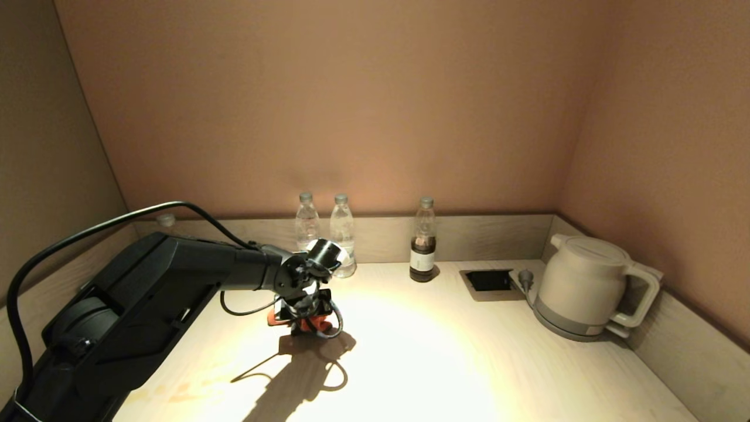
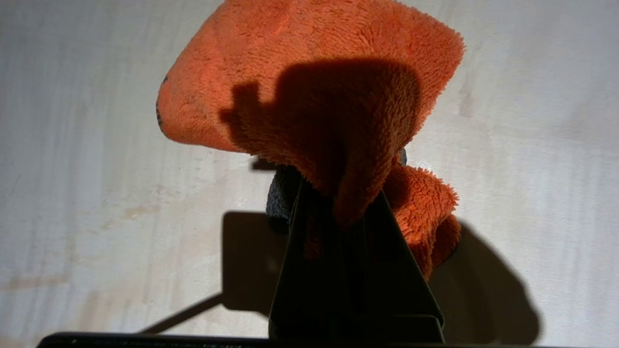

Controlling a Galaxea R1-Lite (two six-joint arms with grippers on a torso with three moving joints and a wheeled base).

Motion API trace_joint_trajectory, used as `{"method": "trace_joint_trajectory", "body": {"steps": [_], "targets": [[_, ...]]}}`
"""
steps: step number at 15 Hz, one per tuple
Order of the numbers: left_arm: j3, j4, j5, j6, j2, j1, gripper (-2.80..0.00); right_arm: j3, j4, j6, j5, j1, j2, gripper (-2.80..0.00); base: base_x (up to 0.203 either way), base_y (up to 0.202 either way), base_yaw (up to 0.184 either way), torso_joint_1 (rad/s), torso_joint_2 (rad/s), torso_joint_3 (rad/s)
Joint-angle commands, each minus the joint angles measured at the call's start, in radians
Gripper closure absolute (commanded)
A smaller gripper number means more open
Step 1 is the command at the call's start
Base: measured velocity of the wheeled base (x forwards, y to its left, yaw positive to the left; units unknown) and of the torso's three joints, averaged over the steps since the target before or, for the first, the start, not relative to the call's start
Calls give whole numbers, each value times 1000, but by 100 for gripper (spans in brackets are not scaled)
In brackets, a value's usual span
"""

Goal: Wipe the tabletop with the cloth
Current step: Sweep the stains on the table

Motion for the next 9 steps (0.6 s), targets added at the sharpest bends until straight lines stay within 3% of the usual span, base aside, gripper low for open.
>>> {"method": "trace_joint_trajectory", "body": {"steps": [1, 9], "targets": [[13, 34, 6, -27, -1, 0, 0, 0, 0, 1, 0, 0, 1, 0, 0, 0, 0, 0, 0, 0], [101, 75, 3, -67, -57, 13, 0, 0, 0, 1, 0, 0, 1, 0, 0, 0, 0, 0, 0, 0]]}}
